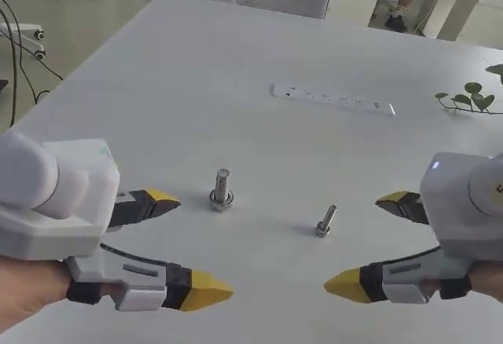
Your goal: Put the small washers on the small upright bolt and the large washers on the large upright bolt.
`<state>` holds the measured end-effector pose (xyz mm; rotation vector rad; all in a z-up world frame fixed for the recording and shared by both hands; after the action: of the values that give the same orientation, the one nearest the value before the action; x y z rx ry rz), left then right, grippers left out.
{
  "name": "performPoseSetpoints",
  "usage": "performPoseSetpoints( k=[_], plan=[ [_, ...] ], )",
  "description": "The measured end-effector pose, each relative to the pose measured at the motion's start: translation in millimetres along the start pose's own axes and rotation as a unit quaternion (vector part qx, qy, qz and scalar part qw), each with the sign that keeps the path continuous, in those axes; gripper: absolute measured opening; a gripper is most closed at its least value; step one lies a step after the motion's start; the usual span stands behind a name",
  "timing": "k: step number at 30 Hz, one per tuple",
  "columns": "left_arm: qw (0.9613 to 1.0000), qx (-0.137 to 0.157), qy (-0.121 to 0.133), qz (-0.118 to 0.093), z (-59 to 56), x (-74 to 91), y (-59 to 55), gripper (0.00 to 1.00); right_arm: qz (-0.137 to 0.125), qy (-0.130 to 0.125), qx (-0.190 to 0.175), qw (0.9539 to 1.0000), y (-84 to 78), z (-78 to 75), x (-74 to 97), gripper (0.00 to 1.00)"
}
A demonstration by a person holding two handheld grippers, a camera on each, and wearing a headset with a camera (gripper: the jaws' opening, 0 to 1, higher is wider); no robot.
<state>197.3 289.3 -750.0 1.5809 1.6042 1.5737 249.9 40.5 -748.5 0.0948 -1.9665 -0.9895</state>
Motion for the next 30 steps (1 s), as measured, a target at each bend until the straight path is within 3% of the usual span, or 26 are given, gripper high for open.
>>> performPoseSetpoints(
  k=[16,22,30],
  plan=[
    [0.9998,0.000,0.019,-0.011,0.4,9.9,-1.7,0.85,-0.051,-0.043,-0.060,0.9960,-0.4,19.3,25.1,0.93],
    [0.9995,0.003,0.028,-0.013,0.9,10.1,-4.5,0.87,-0.057,-0.054,-0.073,0.9942,-2.6,26.6,25.8,0.93],
    [0.9986,0.009,0.047,-0.024,5.1,13.3,-6.3,0.91,-0.063,-0.065,-0.082,0.9925,-3.0,25.4,26.3,0.93]
  ],
)
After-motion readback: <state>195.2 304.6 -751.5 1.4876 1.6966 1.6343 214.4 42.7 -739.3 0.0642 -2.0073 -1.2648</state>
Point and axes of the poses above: the centre of the closed fingertips' face, and the gripper's own axes: x roughly backward along the fingers, z roughly to its left, y roughly out of its top, the point moved 7 cm from there along x, roughly backward along the fingers, and after that the axes turned 15 degrees about -y, right-handed, at the moved point
